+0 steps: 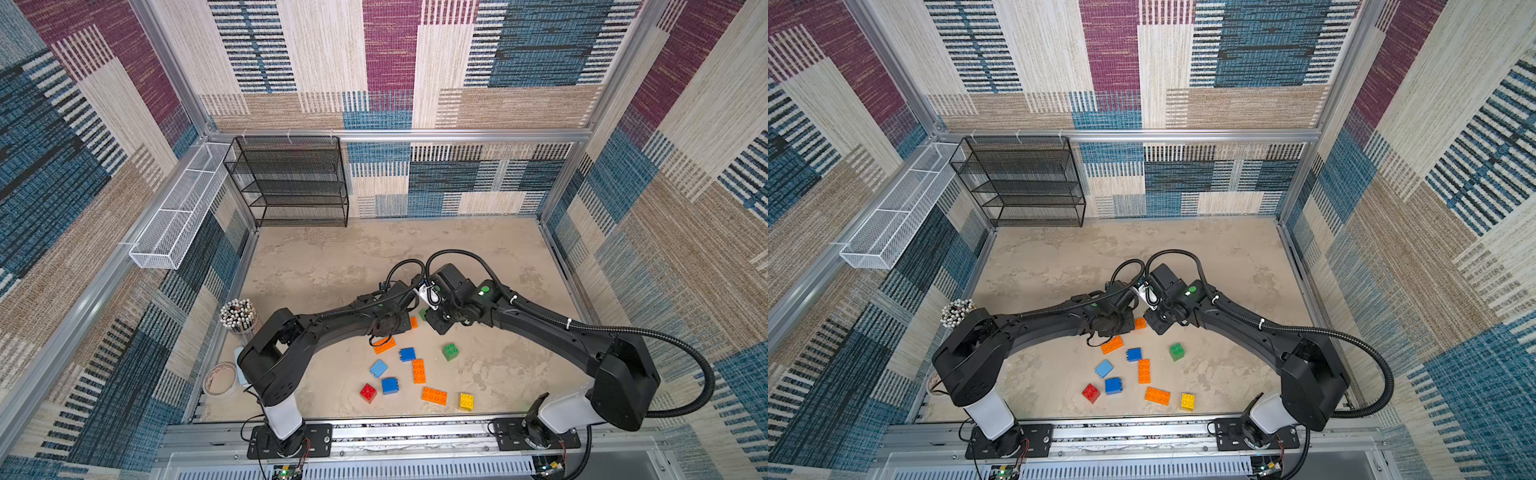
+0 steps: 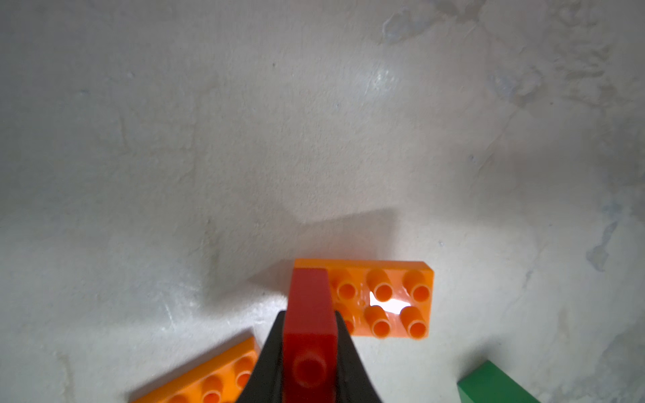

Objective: Assemble the letter p with lego
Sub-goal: Adjust the lego brick at the center of the board.

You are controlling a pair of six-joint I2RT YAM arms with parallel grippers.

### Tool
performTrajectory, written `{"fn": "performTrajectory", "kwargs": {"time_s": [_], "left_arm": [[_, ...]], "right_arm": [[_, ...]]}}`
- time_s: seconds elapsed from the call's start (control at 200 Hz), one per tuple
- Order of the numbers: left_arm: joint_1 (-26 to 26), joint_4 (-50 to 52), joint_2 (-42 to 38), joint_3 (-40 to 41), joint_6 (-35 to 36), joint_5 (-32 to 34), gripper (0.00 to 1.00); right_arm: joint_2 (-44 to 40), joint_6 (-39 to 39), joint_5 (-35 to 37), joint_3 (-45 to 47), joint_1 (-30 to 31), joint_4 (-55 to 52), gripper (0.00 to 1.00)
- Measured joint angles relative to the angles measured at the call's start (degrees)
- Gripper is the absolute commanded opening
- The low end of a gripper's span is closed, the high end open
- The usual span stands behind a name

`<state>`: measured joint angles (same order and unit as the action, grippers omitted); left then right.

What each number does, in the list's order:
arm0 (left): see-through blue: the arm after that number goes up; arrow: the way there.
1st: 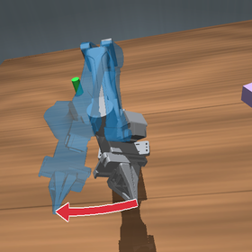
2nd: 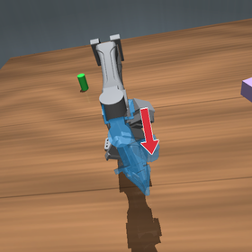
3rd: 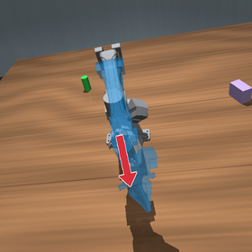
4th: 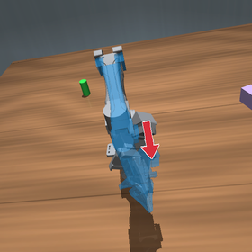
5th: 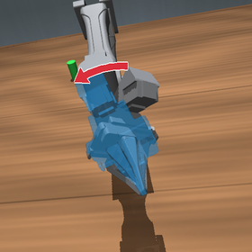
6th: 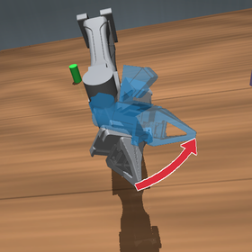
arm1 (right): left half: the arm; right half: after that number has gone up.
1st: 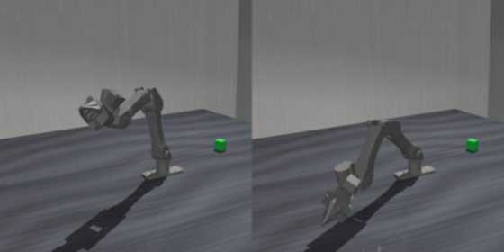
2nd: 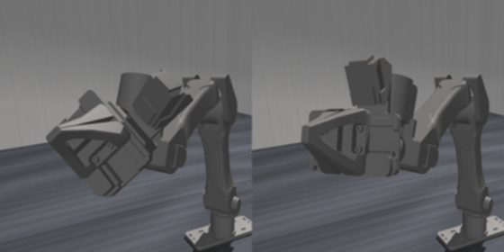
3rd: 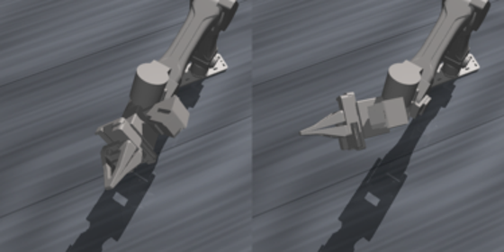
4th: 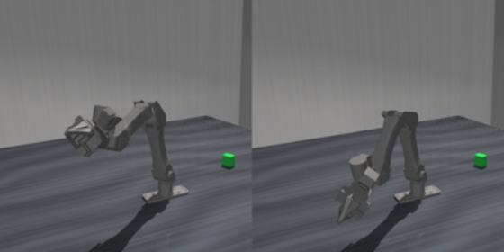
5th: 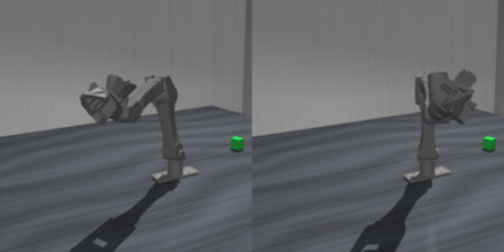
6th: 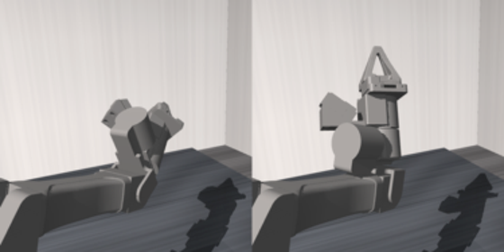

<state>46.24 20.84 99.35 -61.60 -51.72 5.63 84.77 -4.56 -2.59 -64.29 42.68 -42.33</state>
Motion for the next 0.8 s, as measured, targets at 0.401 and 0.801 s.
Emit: {"fn": "performTrajectory", "kwargs": {"time_s": [0.401,0.801], "left_arm": [[-2.8,-2.1,0.7,0.8,1.6,-1.4,0.12],[-2.8,-1.6,-0.2,0.3,5.1,-3.0,0.09]], "right_arm": [[-6.5,2.5,-3.5,3.4,2.4,0.3,0.0],[1.2,11.2,0.2,3.3,-3.5,-0.1,0.0]]}}
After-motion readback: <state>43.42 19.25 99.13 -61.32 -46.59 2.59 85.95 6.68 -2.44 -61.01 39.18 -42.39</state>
